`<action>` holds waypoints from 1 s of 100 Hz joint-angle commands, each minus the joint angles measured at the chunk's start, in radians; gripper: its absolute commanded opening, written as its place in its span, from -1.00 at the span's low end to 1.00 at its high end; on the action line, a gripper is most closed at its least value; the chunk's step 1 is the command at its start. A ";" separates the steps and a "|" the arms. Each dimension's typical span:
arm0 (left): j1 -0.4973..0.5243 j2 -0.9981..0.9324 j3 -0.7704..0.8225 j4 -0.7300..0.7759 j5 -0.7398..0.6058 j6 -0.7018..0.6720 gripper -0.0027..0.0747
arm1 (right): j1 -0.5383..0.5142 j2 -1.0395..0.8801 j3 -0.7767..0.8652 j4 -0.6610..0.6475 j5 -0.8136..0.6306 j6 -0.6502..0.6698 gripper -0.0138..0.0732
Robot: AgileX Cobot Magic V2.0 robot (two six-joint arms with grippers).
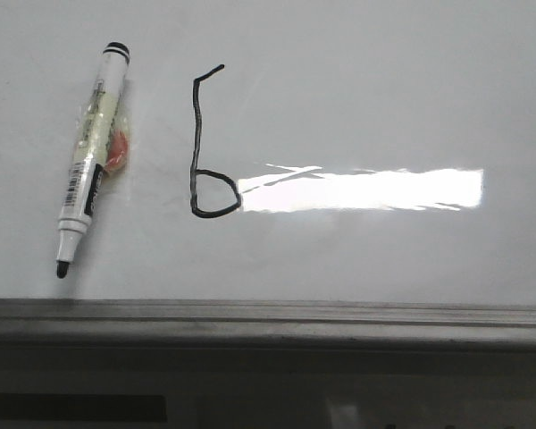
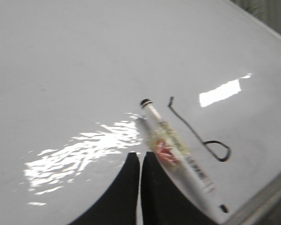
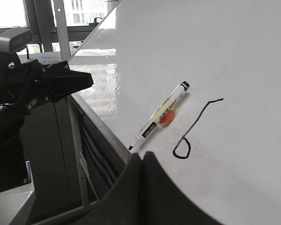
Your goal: Write number 6 on whiteboard
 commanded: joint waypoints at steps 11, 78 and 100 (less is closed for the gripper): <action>0.248 0.007 0.025 -0.072 -0.077 -0.002 -0.98 | 0.000 0.007 -0.025 -0.009 -0.074 -0.009 -0.83; 0.660 -0.103 0.025 0.172 0.409 -0.525 -0.98 | 0.000 0.007 -0.025 -0.009 -0.074 -0.009 -0.83; 0.659 -0.104 0.025 0.172 0.407 -0.525 -0.98 | 0.000 0.006 -0.025 -0.009 -0.074 -0.009 -0.83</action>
